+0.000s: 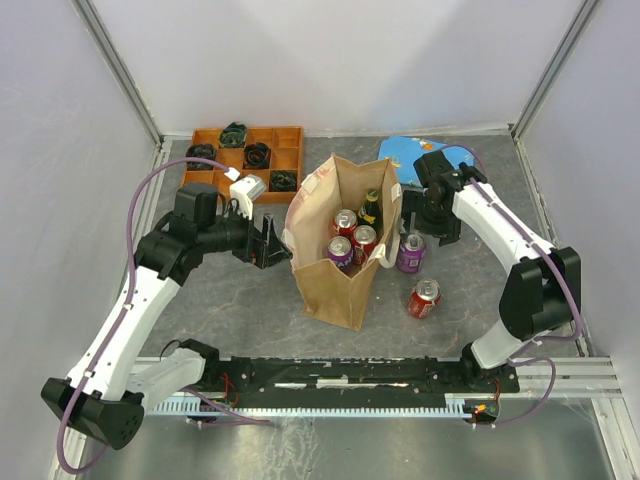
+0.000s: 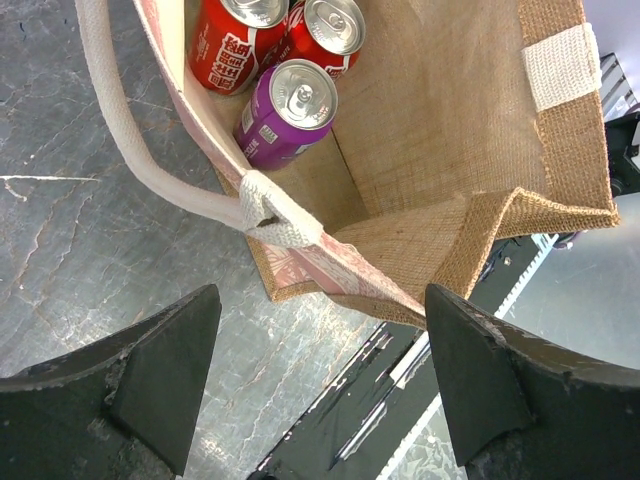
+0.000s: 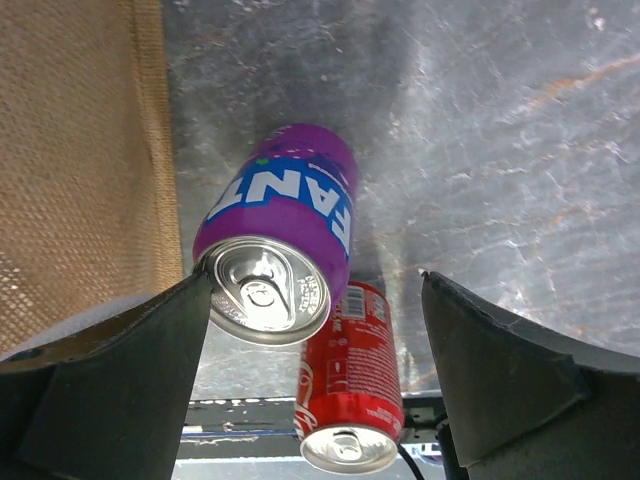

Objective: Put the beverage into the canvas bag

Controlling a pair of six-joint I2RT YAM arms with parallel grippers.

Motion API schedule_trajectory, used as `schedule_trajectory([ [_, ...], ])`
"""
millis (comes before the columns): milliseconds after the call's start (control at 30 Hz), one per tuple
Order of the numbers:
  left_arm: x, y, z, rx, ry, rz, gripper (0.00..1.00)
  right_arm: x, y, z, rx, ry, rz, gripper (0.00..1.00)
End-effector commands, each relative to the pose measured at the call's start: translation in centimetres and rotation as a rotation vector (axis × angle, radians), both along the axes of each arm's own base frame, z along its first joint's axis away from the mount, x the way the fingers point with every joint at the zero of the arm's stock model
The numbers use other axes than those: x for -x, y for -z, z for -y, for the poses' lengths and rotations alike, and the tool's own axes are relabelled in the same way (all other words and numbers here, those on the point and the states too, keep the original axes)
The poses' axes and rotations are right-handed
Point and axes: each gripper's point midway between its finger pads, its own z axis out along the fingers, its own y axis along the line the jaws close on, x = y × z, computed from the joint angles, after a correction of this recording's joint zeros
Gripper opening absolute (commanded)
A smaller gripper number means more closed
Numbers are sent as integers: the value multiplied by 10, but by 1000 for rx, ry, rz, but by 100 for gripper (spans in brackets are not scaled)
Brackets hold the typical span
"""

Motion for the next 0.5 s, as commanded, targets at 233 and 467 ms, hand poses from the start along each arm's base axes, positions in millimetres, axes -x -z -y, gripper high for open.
schedule_trajectory([
  [233, 0, -4, -2, -19, 21, 51, 88, -9, 14, -9, -51, -7, 2, 93],
  [467, -1, -3, -1, -16, 27, 48, 88, 5, 5, 0, -28, -6, -8, 93],
])
